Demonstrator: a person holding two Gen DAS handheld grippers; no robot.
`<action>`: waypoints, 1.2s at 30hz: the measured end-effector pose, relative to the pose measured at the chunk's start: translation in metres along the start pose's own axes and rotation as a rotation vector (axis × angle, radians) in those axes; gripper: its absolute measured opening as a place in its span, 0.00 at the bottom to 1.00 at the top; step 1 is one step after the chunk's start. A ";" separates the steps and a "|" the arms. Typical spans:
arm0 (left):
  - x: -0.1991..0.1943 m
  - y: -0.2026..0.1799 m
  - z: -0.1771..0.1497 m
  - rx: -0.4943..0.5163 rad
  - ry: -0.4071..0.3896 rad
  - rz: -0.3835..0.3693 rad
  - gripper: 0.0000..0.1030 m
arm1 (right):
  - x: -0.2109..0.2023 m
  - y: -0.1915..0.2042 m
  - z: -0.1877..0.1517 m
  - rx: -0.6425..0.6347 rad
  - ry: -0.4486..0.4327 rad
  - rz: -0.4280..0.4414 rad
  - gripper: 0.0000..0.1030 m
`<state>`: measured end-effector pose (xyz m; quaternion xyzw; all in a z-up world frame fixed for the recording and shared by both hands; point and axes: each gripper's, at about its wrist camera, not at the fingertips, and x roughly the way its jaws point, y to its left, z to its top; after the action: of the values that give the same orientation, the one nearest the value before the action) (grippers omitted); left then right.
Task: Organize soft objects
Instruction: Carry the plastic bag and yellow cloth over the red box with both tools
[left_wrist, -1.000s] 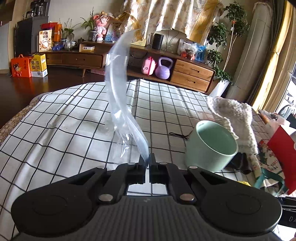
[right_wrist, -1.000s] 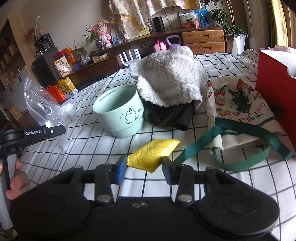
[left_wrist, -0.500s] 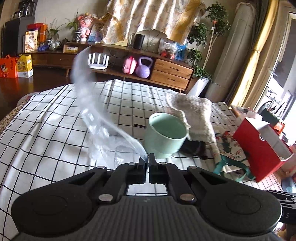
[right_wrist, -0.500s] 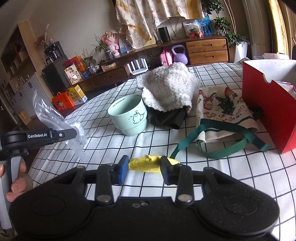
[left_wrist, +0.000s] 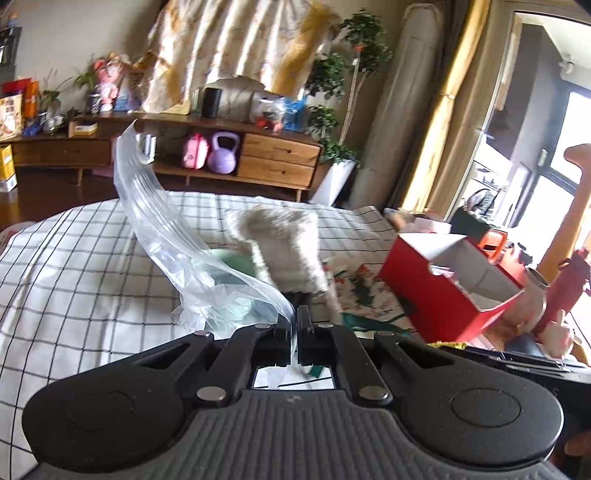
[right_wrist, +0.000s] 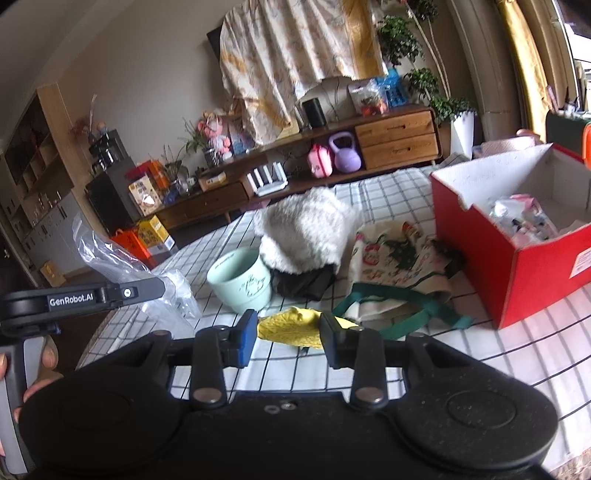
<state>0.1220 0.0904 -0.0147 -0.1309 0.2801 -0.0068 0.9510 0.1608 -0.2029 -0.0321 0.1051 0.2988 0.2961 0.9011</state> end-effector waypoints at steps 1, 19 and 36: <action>-0.001 -0.007 0.002 0.011 -0.004 -0.012 0.03 | -0.005 -0.004 0.004 0.002 -0.013 -0.001 0.34; 0.026 -0.153 0.054 0.290 -0.082 -0.245 0.03 | -0.053 -0.097 0.090 0.017 -0.215 -0.124 0.34; 0.120 -0.262 0.071 0.408 -0.063 -0.425 0.03 | -0.030 -0.211 0.118 0.110 -0.248 -0.293 0.34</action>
<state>0.2769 -0.1553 0.0449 0.0073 0.2098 -0.2577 0.9431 0.3116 -0.3918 -0.0008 0.1452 0.2132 0.1299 0.9574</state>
